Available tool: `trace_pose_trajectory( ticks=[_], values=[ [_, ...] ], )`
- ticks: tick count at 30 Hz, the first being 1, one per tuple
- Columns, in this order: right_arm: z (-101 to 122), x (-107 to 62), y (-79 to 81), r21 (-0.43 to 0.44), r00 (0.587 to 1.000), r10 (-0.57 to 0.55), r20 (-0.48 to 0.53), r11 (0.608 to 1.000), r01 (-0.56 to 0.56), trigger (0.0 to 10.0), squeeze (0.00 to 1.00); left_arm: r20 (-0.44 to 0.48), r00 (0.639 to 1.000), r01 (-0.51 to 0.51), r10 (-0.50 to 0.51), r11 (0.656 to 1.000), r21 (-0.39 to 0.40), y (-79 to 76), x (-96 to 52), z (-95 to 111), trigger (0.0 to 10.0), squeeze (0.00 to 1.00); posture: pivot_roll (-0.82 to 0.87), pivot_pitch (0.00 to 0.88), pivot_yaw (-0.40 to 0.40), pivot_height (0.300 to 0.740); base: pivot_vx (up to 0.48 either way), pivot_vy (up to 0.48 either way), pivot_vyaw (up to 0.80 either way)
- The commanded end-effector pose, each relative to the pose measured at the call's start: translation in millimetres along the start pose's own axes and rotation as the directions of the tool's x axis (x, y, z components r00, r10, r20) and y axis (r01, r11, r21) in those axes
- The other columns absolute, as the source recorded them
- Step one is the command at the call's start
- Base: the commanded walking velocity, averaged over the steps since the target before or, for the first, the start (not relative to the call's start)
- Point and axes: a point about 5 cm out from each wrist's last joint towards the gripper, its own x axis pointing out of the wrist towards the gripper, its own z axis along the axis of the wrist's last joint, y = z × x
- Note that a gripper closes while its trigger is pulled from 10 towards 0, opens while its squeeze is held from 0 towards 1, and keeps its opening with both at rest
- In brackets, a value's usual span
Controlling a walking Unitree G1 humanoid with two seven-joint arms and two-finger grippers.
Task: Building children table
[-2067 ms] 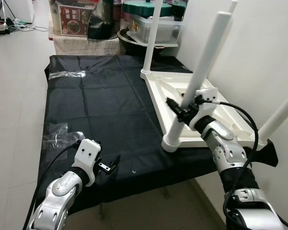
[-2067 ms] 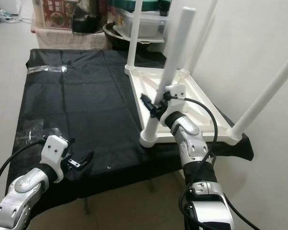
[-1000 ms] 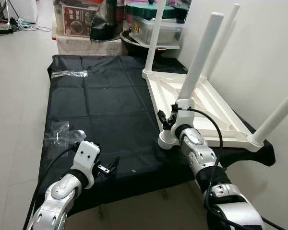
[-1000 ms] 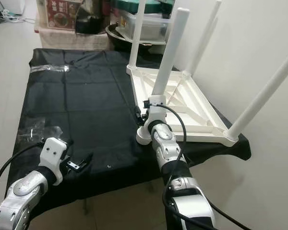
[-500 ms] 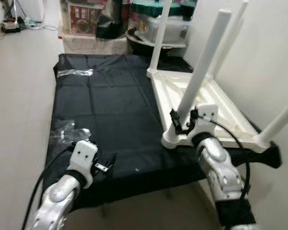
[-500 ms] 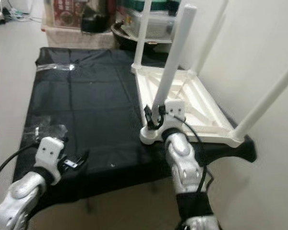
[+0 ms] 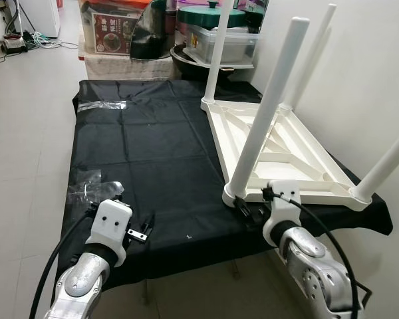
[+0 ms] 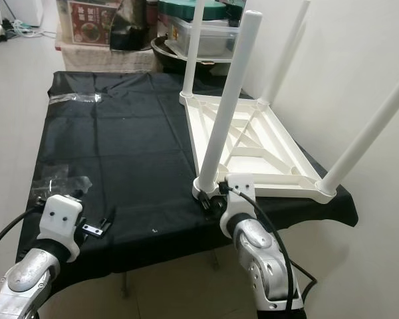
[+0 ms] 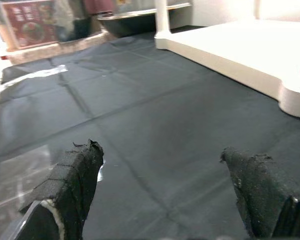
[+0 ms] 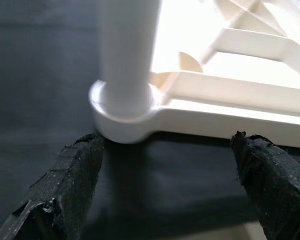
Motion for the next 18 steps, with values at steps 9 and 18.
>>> trace_pose_trajectory(
  ticks=[9,18],
  values=[
    [15,-8.7,9.3,-0.039,0.981,0.031,0.194,0.999,-0.024,10.0,0.0,-0.017,1.0,-0.008,0.007,0.999,-0.037,-3.2,-2.9,0,10.0,0.0,0.09,0.0,-0.119,0.74,0.0,-0.157,0.0],
    [24,-1.4,13.5,-0.076,0.969,0.04,0.242,0.997,-0.022,10.0,0.0,-0.03,0.999,-0.044,0.043,0.999,-0.03,-1.4,-3.4,-2,10.0,0.0,0.09,0.0,-0.116,0.74,0.0,-0.472,0.0]
  ],
)
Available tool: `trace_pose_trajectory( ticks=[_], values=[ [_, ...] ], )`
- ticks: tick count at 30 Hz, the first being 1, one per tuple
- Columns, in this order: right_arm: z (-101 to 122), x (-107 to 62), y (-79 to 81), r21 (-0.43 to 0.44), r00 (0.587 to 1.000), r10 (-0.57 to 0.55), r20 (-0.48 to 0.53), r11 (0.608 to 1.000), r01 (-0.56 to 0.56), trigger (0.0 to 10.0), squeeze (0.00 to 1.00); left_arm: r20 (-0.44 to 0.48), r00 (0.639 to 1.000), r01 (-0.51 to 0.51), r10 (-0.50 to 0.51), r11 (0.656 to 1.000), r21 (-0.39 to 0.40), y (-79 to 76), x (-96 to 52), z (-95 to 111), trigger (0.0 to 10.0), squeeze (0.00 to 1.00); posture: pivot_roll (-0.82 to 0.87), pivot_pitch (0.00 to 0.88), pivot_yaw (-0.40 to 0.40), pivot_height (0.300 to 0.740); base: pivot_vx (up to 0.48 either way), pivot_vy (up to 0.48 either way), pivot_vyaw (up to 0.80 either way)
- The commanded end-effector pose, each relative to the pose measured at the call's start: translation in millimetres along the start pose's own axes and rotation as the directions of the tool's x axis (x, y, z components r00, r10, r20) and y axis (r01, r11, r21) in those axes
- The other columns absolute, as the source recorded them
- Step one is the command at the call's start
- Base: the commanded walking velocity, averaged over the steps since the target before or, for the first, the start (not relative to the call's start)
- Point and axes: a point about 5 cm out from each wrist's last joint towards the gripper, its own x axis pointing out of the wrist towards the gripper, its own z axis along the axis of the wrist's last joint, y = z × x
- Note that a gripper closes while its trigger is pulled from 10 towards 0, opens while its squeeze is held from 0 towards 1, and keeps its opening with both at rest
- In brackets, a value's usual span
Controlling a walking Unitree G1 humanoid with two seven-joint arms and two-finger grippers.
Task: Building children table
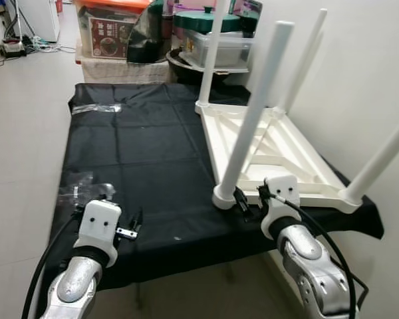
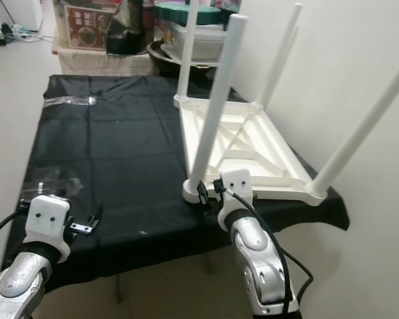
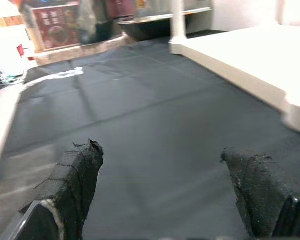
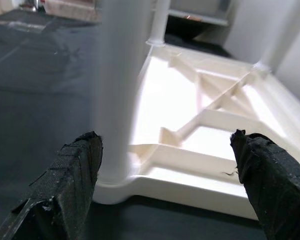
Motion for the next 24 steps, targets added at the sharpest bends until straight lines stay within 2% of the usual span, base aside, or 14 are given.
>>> trace_pose_trajectory(
  ticks=[1,6,17,19,20,23,24],
  values=[
    [-7,0.1,-6.7,-0.025,0.999,-0.027,-0.022,0.999,0.027,10.0,0.0,-0.021,1.0,0.012,-0.013,1.0,-0.013,-4.5,-0.8,-3,10.0,0.0,0.09,0.0,-0.116,0.74,0.0,-0.472,0.0],
    [-5,8.3,-11.6,-0.073,0.999,-0.048,-0.009,0.996,0.048,10.0,0.0,-0.015,1.0,-0.012,0.012,1.0,-0.022,-3.0,1.0,-3,10.0,0.0,0.1,0.0,-0.121,0.74,0.0,-0.472,0.0],
    [-6,14.3,-5.2,-0.094,1.0,0.004,-0.011,0.996,-0.005,10.0,0.0,-0.016,0.998,-0.069,0.069,0.997,-0.045,4.5,3.0,-3,10.0,0.0,0.1,0.0,-0.13,0.74,0.0,0.0,0.0],
    [-7,14.2,2.3,-0.101,0.997,0.077,-0.011,0.992,-0.078,10.0,0.0,-0.014,0.997,-0.082,0.081,0.995,-0.059,6.9,3.7,-2,10.0,0.0,0.1,0.0,-0.13,0.74,0.0,0.0,0.0],
    [-7,14.2,2.3,-0.101,0.997,0.077,-0.011,0.992,-0.078,10.0,0.0,-0.014,0.997,-0.082,0.081,0.995,-0.059,6.9,3.7,-2,10.0,0.0,0.1,0.0,-0.13,0.74,0.0,0.0,0.0],
    [-9,12.8,15.8,-0.101,0.977,0.212,-0.009,0.972,-0.211,10.0,0.0,-0.004,0.996,-0.092,0.091,0.993,-0.077,8.5,5.2,-1,10.0,0.0,0.11,0.0,-0.134,0.74,0.0,0.0,0.0],
    [-9,12.8,15.8,-0.101,0.977,0.212,-0.009,0.972,-0.211,10.0,0.0,-0.004,0.996,-0.092,0.091,0.993,-0.077,8.5,5.2,-1,10.0,0.0,0.11,0.0,-0.134,0.74,0.0,0.0,0.0]
  ],
)
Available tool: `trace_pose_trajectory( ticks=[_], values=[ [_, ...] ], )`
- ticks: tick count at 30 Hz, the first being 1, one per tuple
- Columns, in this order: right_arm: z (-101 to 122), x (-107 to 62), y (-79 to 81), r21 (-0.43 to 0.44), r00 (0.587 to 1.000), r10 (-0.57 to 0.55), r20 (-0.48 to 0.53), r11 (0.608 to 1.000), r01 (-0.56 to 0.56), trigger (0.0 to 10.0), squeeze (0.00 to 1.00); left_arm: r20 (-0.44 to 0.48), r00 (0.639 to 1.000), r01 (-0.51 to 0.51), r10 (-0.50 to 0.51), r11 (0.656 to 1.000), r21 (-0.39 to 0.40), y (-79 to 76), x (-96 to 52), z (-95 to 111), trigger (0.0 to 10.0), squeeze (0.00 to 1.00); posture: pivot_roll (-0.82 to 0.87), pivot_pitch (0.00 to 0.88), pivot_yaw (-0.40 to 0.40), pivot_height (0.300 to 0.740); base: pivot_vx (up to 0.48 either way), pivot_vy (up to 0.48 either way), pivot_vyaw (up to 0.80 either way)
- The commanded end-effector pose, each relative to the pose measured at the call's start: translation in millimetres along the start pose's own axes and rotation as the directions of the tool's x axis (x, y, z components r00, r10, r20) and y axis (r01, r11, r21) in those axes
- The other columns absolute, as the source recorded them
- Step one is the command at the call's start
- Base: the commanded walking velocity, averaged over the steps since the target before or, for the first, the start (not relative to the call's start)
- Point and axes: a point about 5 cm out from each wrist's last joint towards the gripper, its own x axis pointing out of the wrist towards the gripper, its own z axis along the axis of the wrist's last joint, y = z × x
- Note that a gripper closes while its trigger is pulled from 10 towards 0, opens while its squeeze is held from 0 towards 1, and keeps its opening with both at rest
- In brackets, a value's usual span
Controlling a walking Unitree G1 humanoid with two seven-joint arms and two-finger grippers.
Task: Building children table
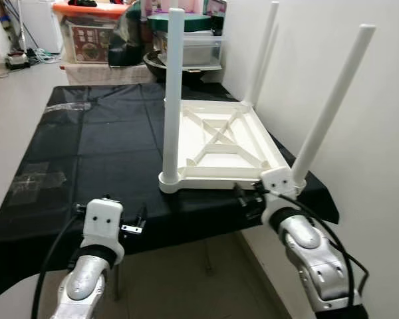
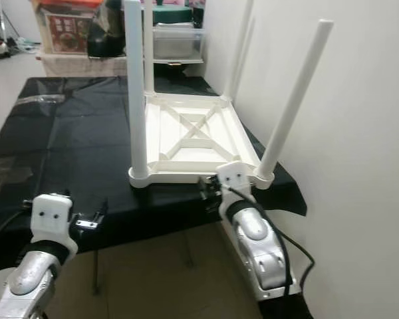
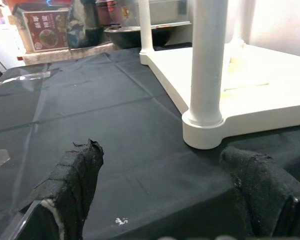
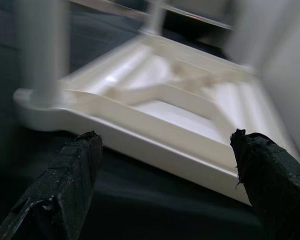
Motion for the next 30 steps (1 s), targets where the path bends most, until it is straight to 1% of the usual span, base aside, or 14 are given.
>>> trace_pose_trajectory(
  ticks=[1,5,7,9,10,12,14,15,18,22,24,26,29,30],
  values=[
    [-2,0.7,3.5,-0.009,0.998,0.055,0.004,0.998,-0.055,10.0,0.0,-0.009,1.0,-0.008,0.008,1.0,-0.014,0.5,2.1,-2,10.0,0.0,0.11,0.0,-0.134,0.74,0.0,0.0,0.0],
    [-2,3.5,3.7,0.006,0.998,0.065,0.011,0.998,-0.066,10.0,0.0,-0.002,1.0,-0.008,0.008,1.0,-0.021,0.5,2.4,-1,10.0,0.0,0.11,0.0,-0.135,0.74,0.2,0.0,0.0],
    [0,6.9,3.6,-0.013,0.998,0.06,0.018,0.998,-0.06,10.0,0.0,0.002,1.0,-0.009,0.009,1.0,-0.023,0.7,2.2,0,10.0,0.0,0.11,0.0,-0.137,0.74,0.281,0.0,0.0],
    [0,8.8,3.5,-0.033,0.999,0.051,0.015,0.998,-0.051,10.0,0.0,0.003,1.0,-0.01,0.011,1.0,-0.025,1.1,2.2,0,10.0,0.0,0.11,0.0,-0.137,0.74,0.287,0.0,0.8],
    [0,10.0,2.8,0.01,0.999,0.042,0.015,0.999,-0.043,10.0,0.0,0.004,1.0,-0.011,0.011,1.0,-0.026,1.2,2.1,0,10.0,0.0,0.12,0.0,-0.141,0.74,0.289,0.0,0.8],
    [0,10.9,2.3,0.034,0.999,0.043,0.015,0.998,-0.044,10.0,0.0,0.005,1.0,-0.011,0.011,1.0,-0.028,1.4,1.9,1,10.0,0.0,0.12,0.0,-0.141,0.74,0.289,0.0,0.4],
    [0,11.8,1.2,0.031,0.999,0.039,0.01,0.999,-0.04,10.0,0.0,0.005,1.0,-0.011,0.012,1.0,-0.028,1.5,1.8,1,10.0,0.0,0.12,0.0,-0.141,0.74,0.289,0.0,0.0],
    [-2,12.4,-0.3,0.0,0.999,0.042,0.004,0.999,-0.042,10.0,0.0,0.006,1.0,-0.012,0.012,0.999,-0.03,1.7,1.6,1,10.0,0.0,0.12,0.0,-0.144,0.74,0.292,0.0,0.8],
    [-4,12.8,-5.8,0.011,0.999,0.041,-0.003,0.999,-0.041,10.0,0.0,0.01,1.0,-0.013,0.013,0.999,-0.031,1.5,1.1,2,10.0,0.0,0.12,0.0,-0.147,0.74,0.292,0.0,0.8],
    [-5,14.2,-15.8,-0.044,0.996,0.082,-0.023,0.996,-0.083,10.0,0.0,0.014,1.0,-0.014,0.015,0.999,-0.035,1.4,1.7,3,10.0,0.0,0.12,0.0,-0.15,0.74,0.302,0.0,0.0],
    [-4,15.6,-25.1,-0.054,0.997,0.068,-0.024,0.996,-0.07,10.0,0.0,0.017,1.0,-0.013,0.013,0.999,-0.034,0.9,1.6,3,10.0,0.0,0.12,0.0,-0.152,0.74,0.304,0.0,0.0],
    [-1,16.2,-32.6,-0.066,0.996,0.089,-0.029,0.994,-0.091,10.0,0.0,0.028,1.0,-0.004,0.005,0.999,-0.038,-0.5,1.6,5,10.0,0.0,0.12,0.0,-0.153,0.74,0.307,0.0,0.0],
    [0,15.7,-39.0,-0.089,0.99,0.131,-0.046,0.987,-0.135,10.0,0.0,0.032,0.999,0.007,-0.005,0.998,-0.057,-2.9,1.5,6,10.0,0.0,0.12,0.0,-0.152,0.74,0.0,0.0,0.0],
    [2,15.2,-44.4,-0.104,0.987,0.152,-0.048,0.982,-0.156,10.0,0.0,0.023,1.0,0.012,-0.011,0.999,-0.053,-4.7,2.0,6,10.0,0.0,0.12,0.0,-0.154,0.74,0.0,0.0,0.0]
  ],
)
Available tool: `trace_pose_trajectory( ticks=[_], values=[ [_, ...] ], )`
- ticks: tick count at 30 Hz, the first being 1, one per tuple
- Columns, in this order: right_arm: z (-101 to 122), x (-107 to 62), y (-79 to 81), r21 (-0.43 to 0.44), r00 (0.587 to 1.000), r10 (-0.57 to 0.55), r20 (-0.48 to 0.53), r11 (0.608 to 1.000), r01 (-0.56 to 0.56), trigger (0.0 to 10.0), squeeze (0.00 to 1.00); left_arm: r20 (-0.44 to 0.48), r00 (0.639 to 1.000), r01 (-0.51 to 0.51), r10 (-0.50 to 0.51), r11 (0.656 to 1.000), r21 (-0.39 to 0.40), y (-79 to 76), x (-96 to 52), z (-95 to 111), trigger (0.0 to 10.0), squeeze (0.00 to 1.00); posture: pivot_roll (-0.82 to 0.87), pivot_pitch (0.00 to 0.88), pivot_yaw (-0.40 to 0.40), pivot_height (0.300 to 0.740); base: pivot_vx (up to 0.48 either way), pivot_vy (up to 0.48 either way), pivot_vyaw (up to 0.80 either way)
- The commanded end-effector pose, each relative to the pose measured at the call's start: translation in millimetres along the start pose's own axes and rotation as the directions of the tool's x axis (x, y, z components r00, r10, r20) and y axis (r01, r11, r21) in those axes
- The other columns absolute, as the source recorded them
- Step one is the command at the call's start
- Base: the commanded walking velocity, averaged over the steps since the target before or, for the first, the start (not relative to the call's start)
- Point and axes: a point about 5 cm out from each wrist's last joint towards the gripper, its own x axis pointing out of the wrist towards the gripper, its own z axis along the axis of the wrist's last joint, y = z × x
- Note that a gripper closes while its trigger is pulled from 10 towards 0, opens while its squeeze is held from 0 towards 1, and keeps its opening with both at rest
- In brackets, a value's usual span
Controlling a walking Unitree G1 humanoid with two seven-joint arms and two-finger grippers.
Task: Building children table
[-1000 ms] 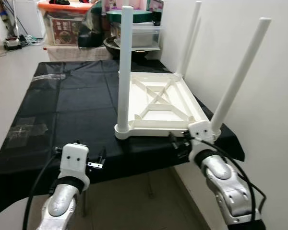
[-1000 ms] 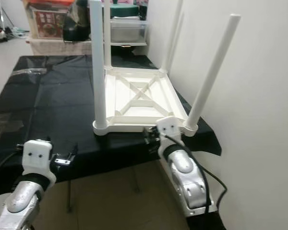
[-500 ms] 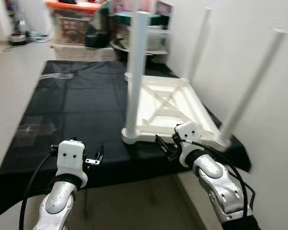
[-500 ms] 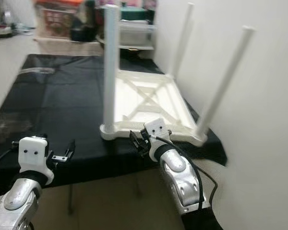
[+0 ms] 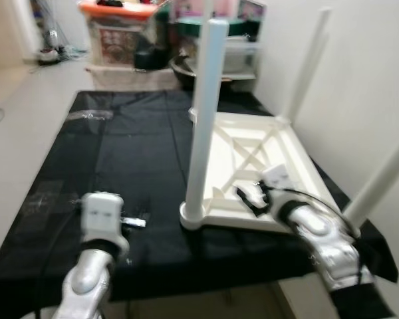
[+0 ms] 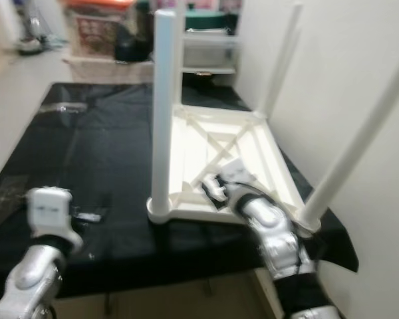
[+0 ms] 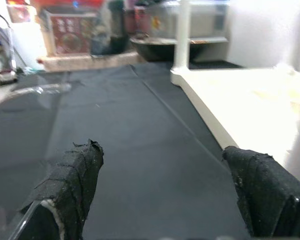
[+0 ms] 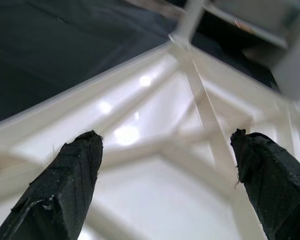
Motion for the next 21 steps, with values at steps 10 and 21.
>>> trace_pose_trajectory(
  ticks=[10,21],
  values=[
    [11,-19.1,-14.8,-0.057,0.9,0.434,-0.031,0.899,-0.435,10.0,0.0,-0.023,0.999,0.03,-0.029,0.999,0.024,-2.3,-0.3,-4,10.0,0.0,0.13,0.0,-0.157,0.74,0.0,0.0,0.0],
    [-5,-30.2,-20.5,-0.072,0.785,0.599,-0.159,0.786,-0.614,10.0,0.0,-0.023,1.0,0.021,-0.021,0.999,0.026,-0.9,-1.4,-5,10.0,0.0,0.12,0.0,-0.163,0.74,0.0,0.0,0.0]
  ],
)
